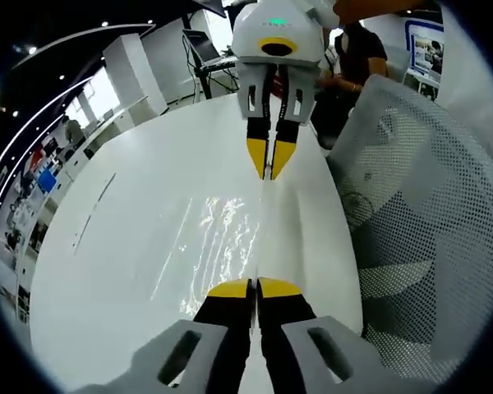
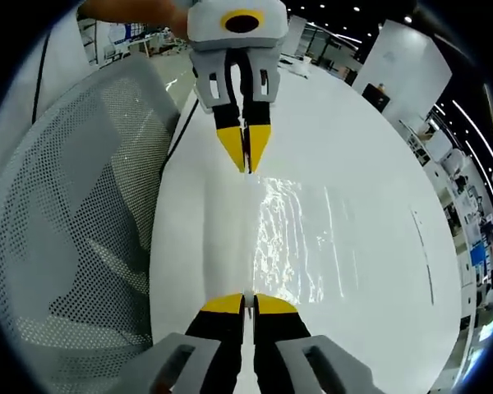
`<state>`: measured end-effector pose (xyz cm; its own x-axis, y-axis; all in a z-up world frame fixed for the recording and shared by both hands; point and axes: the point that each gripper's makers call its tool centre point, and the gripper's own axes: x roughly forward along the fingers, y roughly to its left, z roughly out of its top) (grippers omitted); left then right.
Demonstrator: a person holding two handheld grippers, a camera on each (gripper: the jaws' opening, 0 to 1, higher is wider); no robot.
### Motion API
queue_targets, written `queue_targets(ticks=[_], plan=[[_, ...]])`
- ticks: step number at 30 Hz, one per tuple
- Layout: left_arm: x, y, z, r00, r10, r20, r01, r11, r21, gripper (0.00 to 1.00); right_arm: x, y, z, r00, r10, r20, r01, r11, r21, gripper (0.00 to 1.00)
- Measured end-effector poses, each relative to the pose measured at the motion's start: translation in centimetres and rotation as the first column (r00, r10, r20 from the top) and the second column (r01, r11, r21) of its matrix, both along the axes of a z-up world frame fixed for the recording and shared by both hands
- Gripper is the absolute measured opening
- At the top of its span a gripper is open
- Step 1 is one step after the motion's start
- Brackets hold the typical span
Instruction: Open the resealable bag by pulling the two sides of the seal apart until the entire bag opening is separated and visibly accessible.
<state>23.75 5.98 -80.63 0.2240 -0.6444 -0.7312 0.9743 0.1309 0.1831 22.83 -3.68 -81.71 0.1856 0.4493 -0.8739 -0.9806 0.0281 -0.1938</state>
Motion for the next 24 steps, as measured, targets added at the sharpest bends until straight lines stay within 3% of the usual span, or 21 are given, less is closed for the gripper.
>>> queue_targets(ticks=[4, 24], plan=[[0.0, -0.3, -0.4, 1.0, 0.0, -0.005, 0.0, 1.0, -0.001, 0.1, 0.0, 0.0, 0.2, 1.0, 0.015, 0.006, -0.015, 1.0, 0.005, 0.0], [-0.1, -2.0, -0.8, 0.999, -0.027, -0.022, 0.027, 1.0, -0.009, 0.03, -0.4, 0.0, 0.5, 0.999, -0.003, -0.043, 0.004, 1.0, 0.023, 0.01]])
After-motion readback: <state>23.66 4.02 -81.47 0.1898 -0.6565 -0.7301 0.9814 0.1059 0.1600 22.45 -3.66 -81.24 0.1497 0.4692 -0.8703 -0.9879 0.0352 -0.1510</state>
